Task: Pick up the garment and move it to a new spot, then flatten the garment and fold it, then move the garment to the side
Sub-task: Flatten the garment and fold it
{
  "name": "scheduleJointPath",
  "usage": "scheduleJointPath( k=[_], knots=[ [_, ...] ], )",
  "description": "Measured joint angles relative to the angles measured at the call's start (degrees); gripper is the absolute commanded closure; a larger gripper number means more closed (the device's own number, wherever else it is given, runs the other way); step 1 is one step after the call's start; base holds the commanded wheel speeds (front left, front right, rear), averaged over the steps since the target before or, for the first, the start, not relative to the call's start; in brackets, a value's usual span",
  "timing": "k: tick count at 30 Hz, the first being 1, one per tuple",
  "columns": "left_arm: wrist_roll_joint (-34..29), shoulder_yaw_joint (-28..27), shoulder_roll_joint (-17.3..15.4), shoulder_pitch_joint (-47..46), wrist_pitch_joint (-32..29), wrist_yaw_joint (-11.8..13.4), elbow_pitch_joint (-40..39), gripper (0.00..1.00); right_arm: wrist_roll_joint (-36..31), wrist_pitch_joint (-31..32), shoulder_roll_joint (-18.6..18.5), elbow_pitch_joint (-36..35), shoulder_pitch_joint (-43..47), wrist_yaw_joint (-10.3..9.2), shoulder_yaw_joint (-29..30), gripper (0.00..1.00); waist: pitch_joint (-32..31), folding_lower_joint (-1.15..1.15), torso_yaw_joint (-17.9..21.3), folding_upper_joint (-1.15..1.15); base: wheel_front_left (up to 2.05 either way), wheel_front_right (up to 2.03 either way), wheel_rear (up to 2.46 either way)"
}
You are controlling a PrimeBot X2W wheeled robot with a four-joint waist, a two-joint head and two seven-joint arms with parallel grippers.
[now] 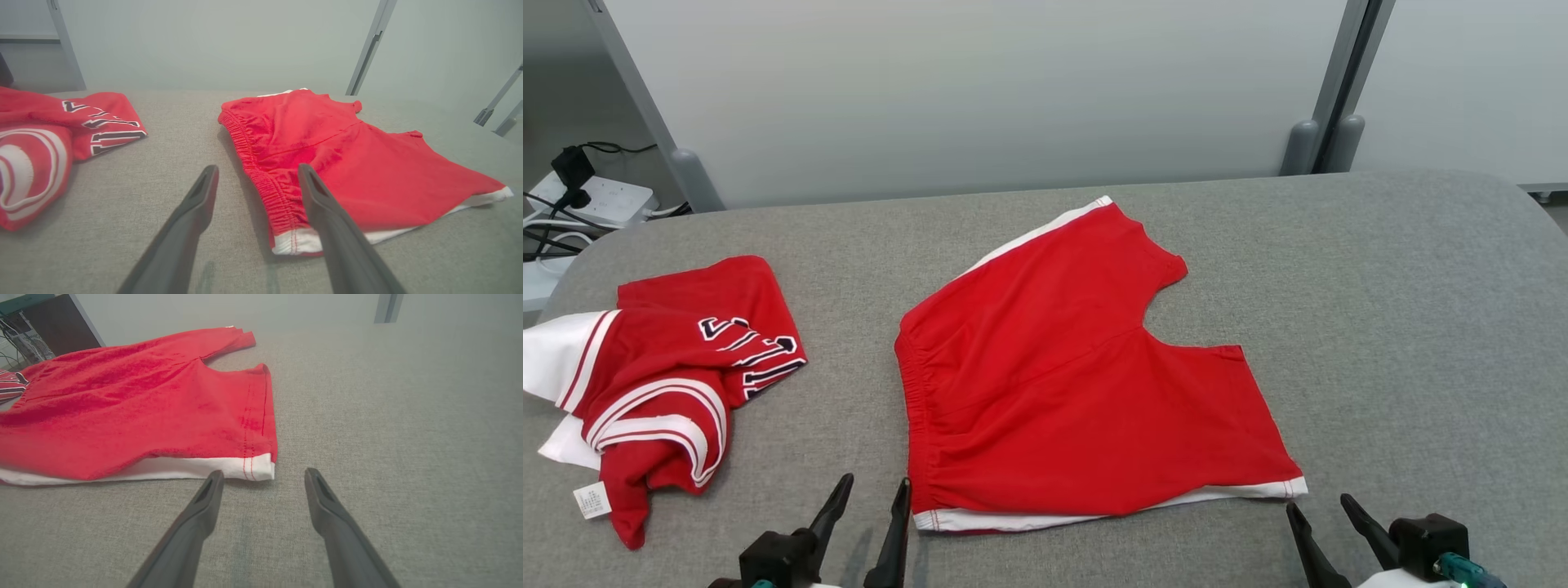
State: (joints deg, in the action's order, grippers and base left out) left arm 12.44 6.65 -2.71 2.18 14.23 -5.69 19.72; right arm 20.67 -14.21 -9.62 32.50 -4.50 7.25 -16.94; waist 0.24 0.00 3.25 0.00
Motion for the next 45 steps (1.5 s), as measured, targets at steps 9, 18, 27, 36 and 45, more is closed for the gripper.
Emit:
scheduleJointPath(
  k=[9,18,27,36,45],
  knots=[
    [0.22,2.53,-0.01,-0.04,0.0,-0.44,1.32,0.0,0.68,-0.01,-1.19,3.1,-3.19,0.0,-2.19,0.0,0.88,0.0,-0.87,0.0,0.0,0.0,0.0],
    [0.32,3.44,-0.01,-0.15,0.0,-0.86,1.49,0.0,1.1,-0.01,-1.42,5.55,-4.67,0.0,-2.41,0.0,1.39,0.0,-2.32,0.0,0.0,0.0,0.0],
    [0.31,3.78,-0.02,-0.24,0.0,-1.31,1.56,0.0,1.1,-0.01,-1.59,7.9,-6.24,0.0,-4.15,0.0,2.33,0.0,-3.3,0.0,0.0,0.0,0.0],
    [0.31,3.86,-0.02,-0.36,0.0,-1.32,1.55,0.0,1.1,-0.01,-1.74,8.17,-7.03,0.0,-5.15,0.0,2.95,0.0,-3.88,0.0,0.0,0.0,0.0],
    [0.31,4.33,-0.02,-0.46,0.0,-1.37,1.56,0.0,2.87,-0.01,-1.78,8.98,-7.02,0.0,-6.22,0.1,2.94,0.0,-3.96,0.0,0.0,0.0,0.0]
  ],
)
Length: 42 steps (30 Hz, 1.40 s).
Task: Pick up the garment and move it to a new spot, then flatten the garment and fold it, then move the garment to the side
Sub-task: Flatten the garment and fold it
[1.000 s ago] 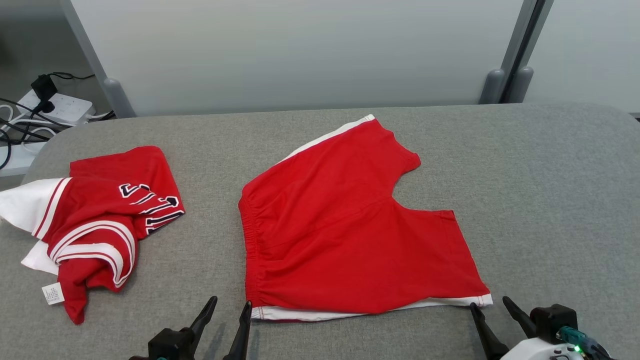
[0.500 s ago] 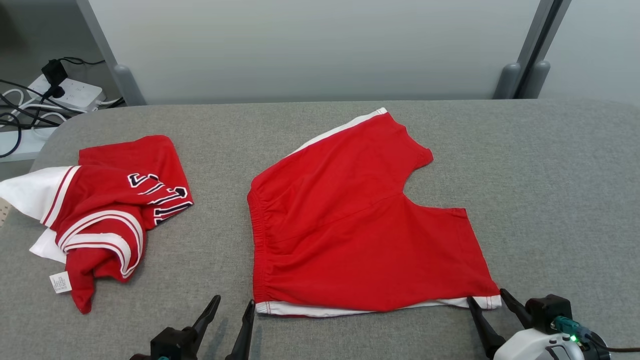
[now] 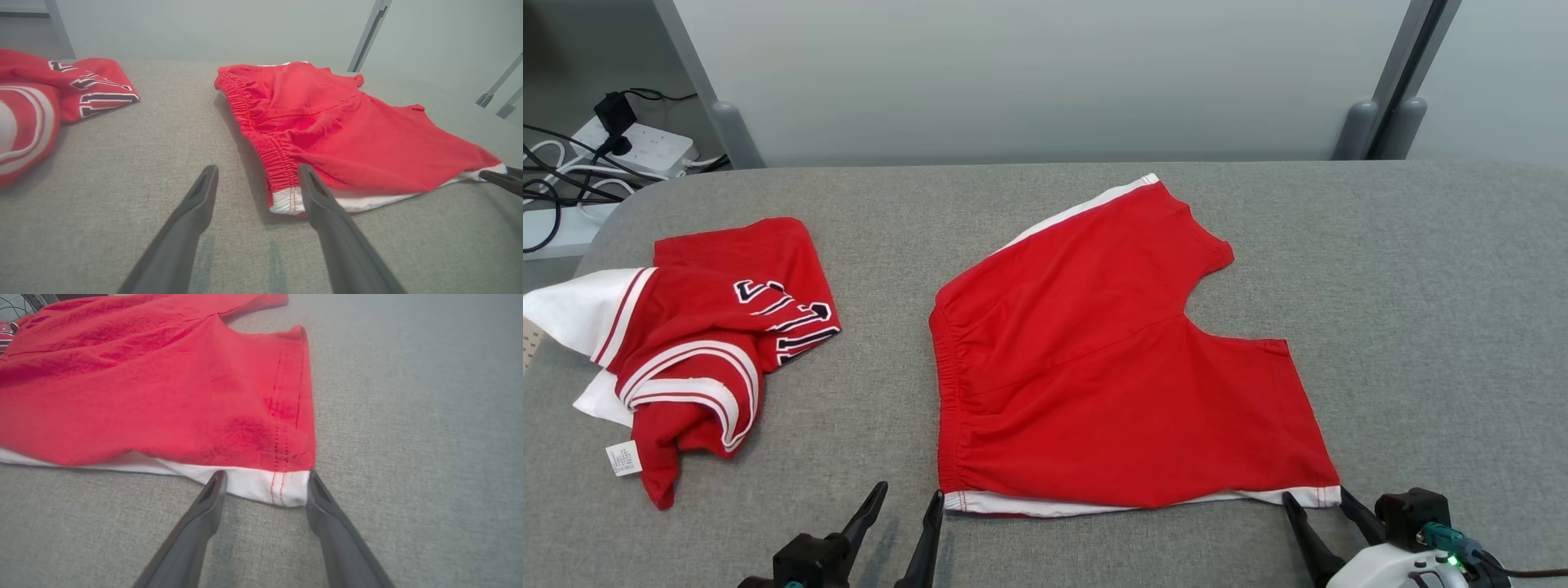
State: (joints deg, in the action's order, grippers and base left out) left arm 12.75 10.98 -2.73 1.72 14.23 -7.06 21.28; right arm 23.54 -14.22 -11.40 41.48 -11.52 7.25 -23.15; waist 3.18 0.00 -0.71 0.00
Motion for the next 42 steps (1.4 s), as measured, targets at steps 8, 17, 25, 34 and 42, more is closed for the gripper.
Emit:
scheduleJointPath(
  k=[8,17,25,34,42],
  knots=[
    [-0.01,1.42,-0.02,-0.55,0.0,-0.01,0.66,0.0,1.21,0.0,-0.2,-0.23,0.0,0.0,-1.4,1.0,-0.06,0.0,0.17,0.0,0.0,0.0,0.0],
    [3.39,5.84,-0.48,-1.53,0.0,-0.02,7.34,0.0,1.74,0.0,-2.05,-1.65,0.01,0.0,-2.43,1.0,0.47,0.0,1.51,0.0,0.0,0.0,0.0],
    [10.17,9.06,-2.45,-5.22,0.0,-0.4,10.0,0.0,2.43,0.0,-2.03,-1.83,-1.5,0.0,-3.87,1.0,2.17,0.0,3.28,0.0,0.0,0.0,0.0],
    [11.66,9.36,-2.88,-5.85,0.0,-0.4,9.44,0.0,2.75,0.0,-2.14,-2.18,-2.27,0.0,-4.79,1.0,3.38,0.0,3.95,0.0,0.0,0.0,0.0],
    [12.76,11.82,-4.0,-6.43,0.0,-0.4,8.31,1.0,3.02,0.0,-2.23,-2.26,-2.36,0.0,-5.2,1.0,3.74,0.0,3.69,0.0,0.0,0.0,0.0]
  ],
)
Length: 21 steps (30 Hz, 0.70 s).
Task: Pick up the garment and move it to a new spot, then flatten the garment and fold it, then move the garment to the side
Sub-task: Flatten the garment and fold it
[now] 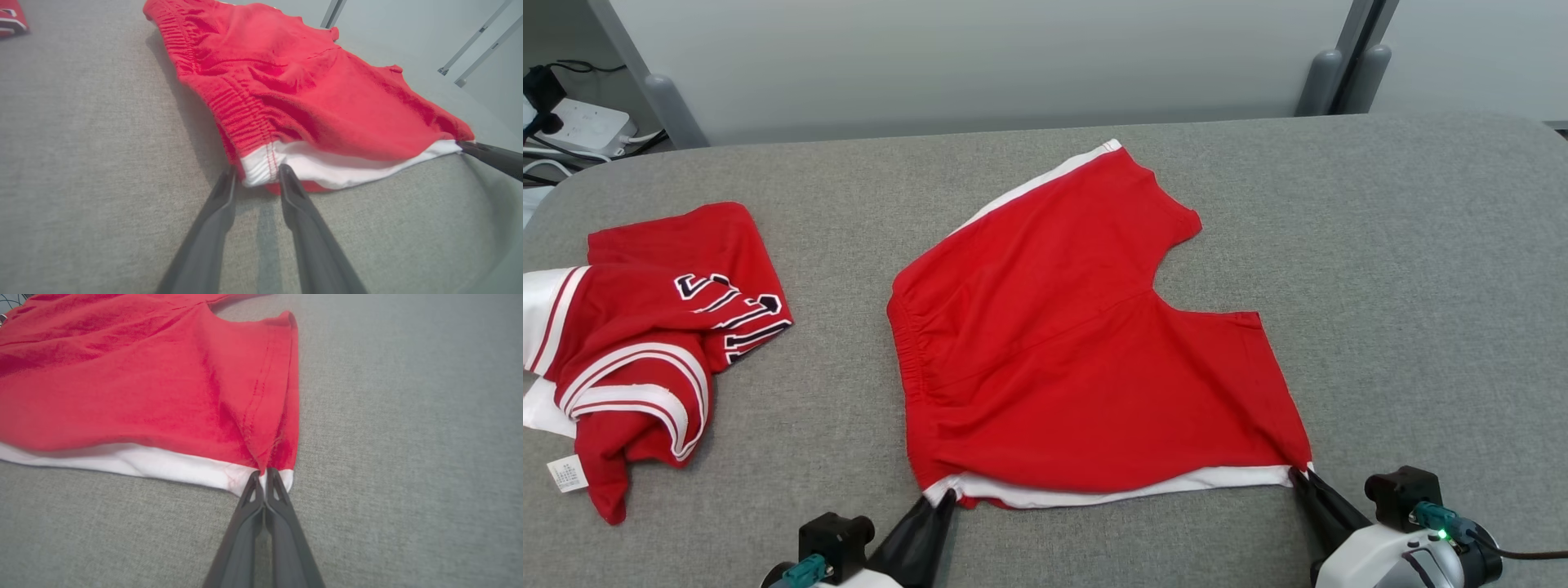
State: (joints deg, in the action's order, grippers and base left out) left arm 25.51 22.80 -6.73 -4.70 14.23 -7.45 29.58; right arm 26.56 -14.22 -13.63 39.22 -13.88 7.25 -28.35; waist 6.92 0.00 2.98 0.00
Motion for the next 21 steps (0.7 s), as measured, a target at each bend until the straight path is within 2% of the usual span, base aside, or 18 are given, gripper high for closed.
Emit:
scheduleJointPath(
  k=[9,21],
  knots=[
    [4.94,3.54,-2.76,-0.6,0.0,0.0,-0.54,1.0,2.83,0.0,-1.36,-2.01,-1.15,0.0,-2.81,1.0,-0.21,0.0,-0.07,0.0,0.0,0.0,0.0],
    [16.51,12.61,-10.59,-1.77,0.0,-0.01,0.77,1.0,9.09,0.0,-7.1,-11.02,-1.4,0.0,-7.23,1.0,-2.99,0.0,0.32,0.0,0.0,0.0,0.0]
  ],
)
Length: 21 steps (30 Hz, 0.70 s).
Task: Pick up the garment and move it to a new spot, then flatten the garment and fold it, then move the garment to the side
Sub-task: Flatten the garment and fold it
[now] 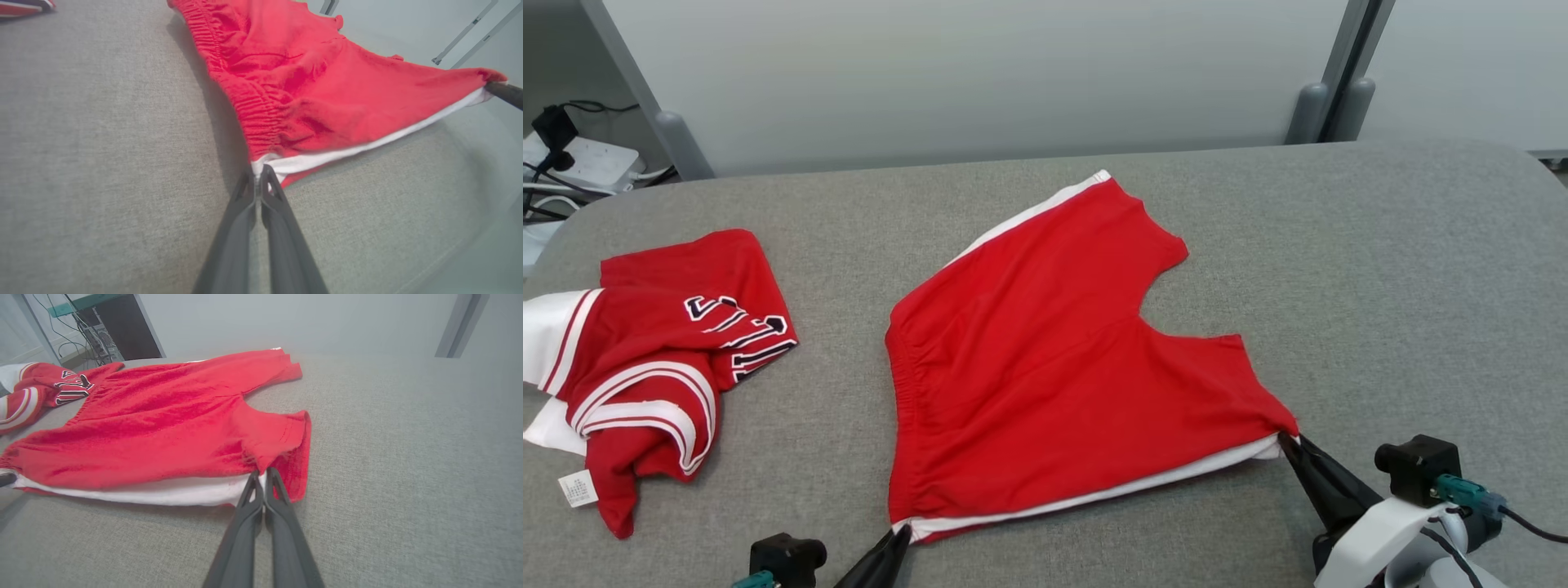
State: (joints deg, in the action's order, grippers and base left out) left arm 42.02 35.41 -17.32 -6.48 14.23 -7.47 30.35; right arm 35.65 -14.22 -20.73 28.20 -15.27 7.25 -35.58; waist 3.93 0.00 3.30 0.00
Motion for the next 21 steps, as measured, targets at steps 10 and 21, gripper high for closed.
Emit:
scheduleJointPath(
  k=[10,21],
  knots=[
    [5.17,8.2,-3.63,-0.15,0.0,-0.01,-0.92,1.0,3.15,0.0,-5.41,-6.82,2.59,0.01,-0.44,1.0,-1.23,0.0,0.44,0.0,0.0,0.0,0.0],
    [9.31,9.77,-7.15,-8.47,-0.08,0.0,-7.14,1.0,-1.05,0.0,-3.69,-9.77,-0.22,0.01,7.55,1.0,1.55,0.0,-1.7,0.0,0.0,0.0,0.0]
  ],
)
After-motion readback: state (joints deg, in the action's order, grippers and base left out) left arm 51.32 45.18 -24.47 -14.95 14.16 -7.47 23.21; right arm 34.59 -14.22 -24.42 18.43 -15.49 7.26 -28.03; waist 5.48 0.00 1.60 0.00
